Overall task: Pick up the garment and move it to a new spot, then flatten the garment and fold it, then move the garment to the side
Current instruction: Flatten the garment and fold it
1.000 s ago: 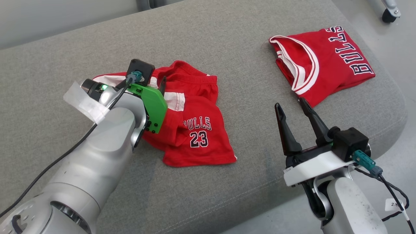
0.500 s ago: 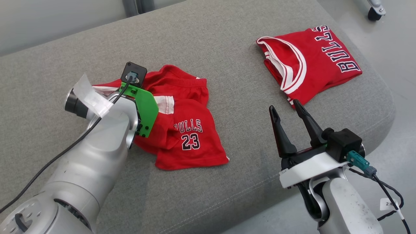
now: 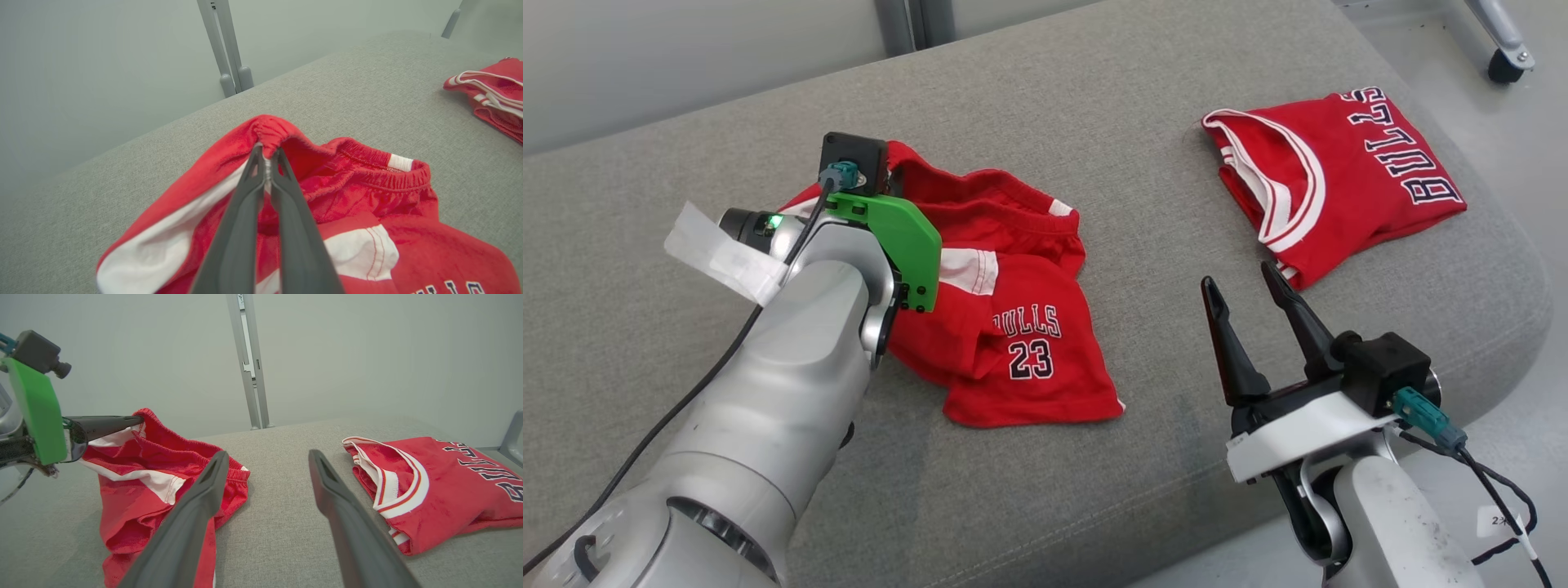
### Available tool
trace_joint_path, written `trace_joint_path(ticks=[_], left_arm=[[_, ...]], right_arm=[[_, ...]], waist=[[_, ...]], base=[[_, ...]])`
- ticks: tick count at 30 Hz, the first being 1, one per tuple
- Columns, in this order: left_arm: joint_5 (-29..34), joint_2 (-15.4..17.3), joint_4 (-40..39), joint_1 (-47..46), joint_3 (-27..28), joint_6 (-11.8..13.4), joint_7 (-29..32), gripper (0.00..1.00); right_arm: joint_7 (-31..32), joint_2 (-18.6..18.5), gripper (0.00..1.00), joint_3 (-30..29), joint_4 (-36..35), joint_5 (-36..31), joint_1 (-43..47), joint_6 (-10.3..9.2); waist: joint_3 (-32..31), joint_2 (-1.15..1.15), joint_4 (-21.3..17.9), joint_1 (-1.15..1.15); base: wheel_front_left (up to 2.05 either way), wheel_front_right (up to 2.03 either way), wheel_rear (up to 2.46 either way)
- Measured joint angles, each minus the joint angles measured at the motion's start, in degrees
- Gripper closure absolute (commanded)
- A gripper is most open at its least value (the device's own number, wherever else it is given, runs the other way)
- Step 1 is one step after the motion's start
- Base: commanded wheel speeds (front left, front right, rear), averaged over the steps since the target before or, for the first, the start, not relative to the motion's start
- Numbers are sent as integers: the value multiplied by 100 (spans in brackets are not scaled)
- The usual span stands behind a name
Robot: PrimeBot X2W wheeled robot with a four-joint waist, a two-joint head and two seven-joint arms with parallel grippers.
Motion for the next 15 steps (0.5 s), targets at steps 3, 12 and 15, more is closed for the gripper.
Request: trace_joint_path(ticks=[3,12,15], left_arm=[[-125,-33,-77,5,44,4,-1,100],[-703,3,15,53,601,214,-42,100],[-969,177,158,181,865,332,0,100]], right_arm=[[41,-1,0,78,0,-9,1,0],[75,1,0,124,30,-5,-4,0],[75,1,0,134,47,3,-4,0]], waist=[[-62,0,112,0],[-206,0,465,0],[-239,0,560,0]], base=[[0,0,0],[0,0,0],[0,0,0]])
